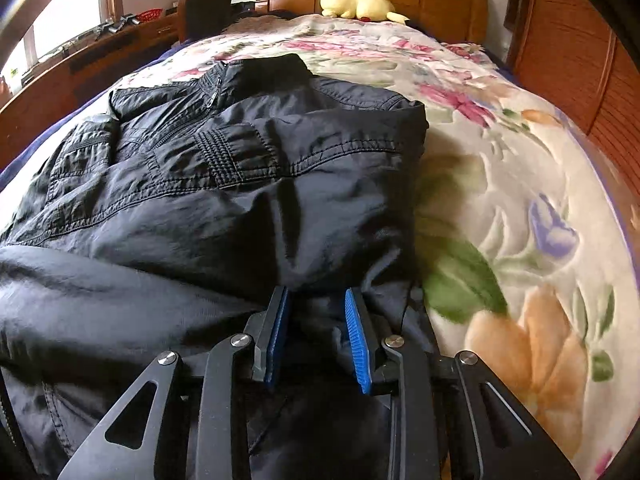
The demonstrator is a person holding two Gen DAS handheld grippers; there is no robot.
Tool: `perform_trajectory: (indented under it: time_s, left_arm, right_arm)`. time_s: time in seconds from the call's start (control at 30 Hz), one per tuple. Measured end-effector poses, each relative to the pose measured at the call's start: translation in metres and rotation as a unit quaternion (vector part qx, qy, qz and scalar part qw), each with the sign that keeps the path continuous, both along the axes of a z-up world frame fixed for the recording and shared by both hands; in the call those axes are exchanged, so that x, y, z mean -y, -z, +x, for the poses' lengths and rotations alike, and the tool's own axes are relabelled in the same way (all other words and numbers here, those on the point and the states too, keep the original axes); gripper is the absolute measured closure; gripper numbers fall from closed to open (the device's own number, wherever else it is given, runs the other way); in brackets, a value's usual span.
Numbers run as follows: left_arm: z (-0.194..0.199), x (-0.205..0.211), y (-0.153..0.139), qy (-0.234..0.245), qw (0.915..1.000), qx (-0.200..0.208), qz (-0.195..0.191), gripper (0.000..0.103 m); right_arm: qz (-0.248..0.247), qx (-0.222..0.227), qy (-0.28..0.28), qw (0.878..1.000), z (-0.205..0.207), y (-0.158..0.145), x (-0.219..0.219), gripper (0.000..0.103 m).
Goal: Fold large clothes
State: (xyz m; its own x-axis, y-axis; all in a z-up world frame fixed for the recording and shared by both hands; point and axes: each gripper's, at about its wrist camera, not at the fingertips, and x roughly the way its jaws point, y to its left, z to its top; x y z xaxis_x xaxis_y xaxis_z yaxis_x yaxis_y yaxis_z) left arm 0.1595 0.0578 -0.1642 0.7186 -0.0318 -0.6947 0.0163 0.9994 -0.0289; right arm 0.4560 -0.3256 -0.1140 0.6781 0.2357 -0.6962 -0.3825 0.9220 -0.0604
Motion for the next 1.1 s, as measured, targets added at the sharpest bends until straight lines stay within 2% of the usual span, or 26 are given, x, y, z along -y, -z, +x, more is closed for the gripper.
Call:
perform_trajectory:
  time_s: [0.2, 0.37, 0.53, 0.8, 1.1]
  left_arm:
    - [0.000, 0.000, 0.000, 0.000, 1.0000, 0.000, 0.001, 0.069]
    - [0.000, 0.001, 0.000, -0.001, 1.0000, 0.000, 0.001, 0.068]
    - [0.000, 0.001, 0.000, -0.001, 1.0000, 0.000, 0.002, 0.069]
    - [0.000, 0.001, 0.000, -0.002, 1.0000, -0.001, 0.004, 0.068]
    - [0.000, 0.000, 0.000, -0.004, 1.0000, 0.000, 0.009, 0.068]
  right_arm:
    - [-0.011, 0.013, 0.005, 1.000, -0.009, 0.000, -0.007, 0.075]
    - [-0.010, 0.013, 0.010, 1.000, -0.030, -0.016, -0.005, 0.074]
    - [-0.004, 0.020, -0.009, 1.000, -0.095, -0.025, 0.008, 0.074]
    - [0.025, 0.013, -0.015, 1.000, -0.206, -0.015, 0.034, 0.073]
    - [0.062, 0.032, -0.008, 0.998, -0.260, -0.023, 0.035, 0.073]
